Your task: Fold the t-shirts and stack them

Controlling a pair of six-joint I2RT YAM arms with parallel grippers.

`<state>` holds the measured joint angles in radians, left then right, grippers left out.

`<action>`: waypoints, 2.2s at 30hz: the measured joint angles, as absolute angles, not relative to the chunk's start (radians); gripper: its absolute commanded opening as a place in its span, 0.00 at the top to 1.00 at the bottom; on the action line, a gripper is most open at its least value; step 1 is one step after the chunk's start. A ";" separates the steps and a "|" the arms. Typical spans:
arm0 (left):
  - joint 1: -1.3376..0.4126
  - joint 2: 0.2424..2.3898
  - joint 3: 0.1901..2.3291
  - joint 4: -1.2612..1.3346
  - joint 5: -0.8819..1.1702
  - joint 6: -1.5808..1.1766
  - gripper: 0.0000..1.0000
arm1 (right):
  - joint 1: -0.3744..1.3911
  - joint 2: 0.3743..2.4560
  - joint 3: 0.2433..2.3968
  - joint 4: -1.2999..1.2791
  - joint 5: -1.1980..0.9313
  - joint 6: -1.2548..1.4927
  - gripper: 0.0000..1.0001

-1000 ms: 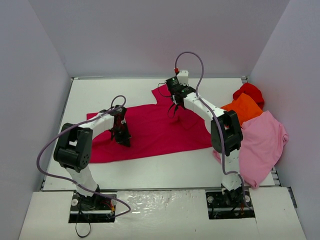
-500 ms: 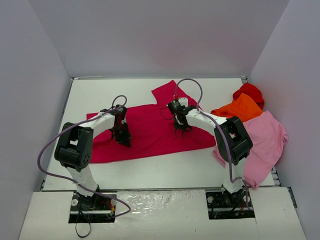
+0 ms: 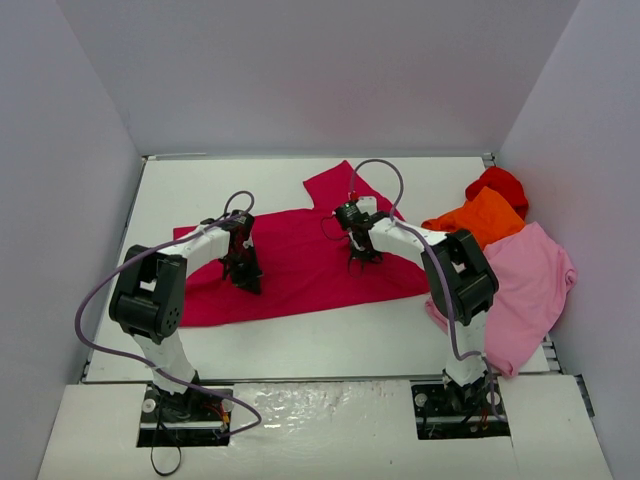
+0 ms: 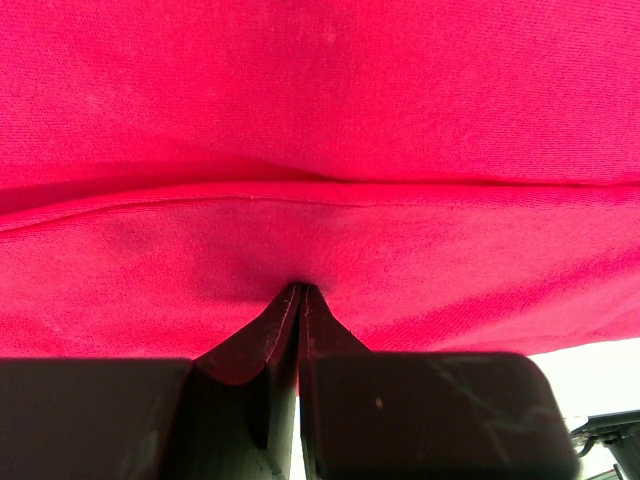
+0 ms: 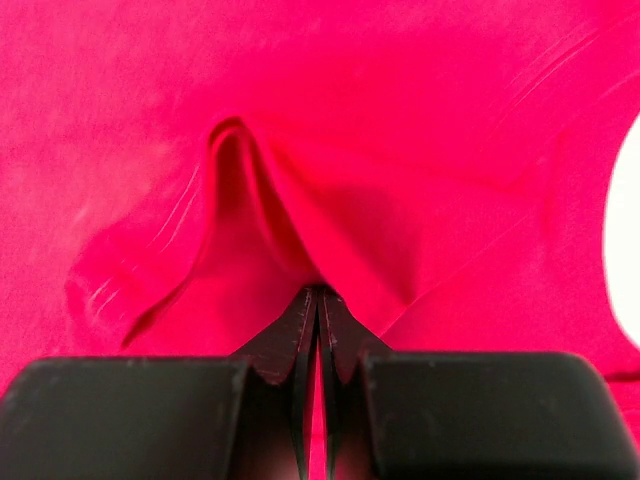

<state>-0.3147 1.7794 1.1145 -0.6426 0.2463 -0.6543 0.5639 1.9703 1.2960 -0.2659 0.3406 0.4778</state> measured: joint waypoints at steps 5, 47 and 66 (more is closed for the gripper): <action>-0.315 1.779 1.115 -0.643 0.245 -0.654 1.00 | 0.537 2.001 1.368 -0.283 0.425 0.445 1.00; -0.315 1.778 1.114 -0.642 0.242 -0.638 1.00 | 0.550 1.982 1.382 -0.360 0.357 0.422 1.00; -0.315 1.778 1.114 -0.641 0.243 -0.638 1.00 | 0.496 1.983 1.485 -0.361 0.427 0.368 1.00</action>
<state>-0.3149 1.7782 1.1141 -0.6415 0.2428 -0.6380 0.4958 1.9829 1.4850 -0.3612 0.4272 0.3684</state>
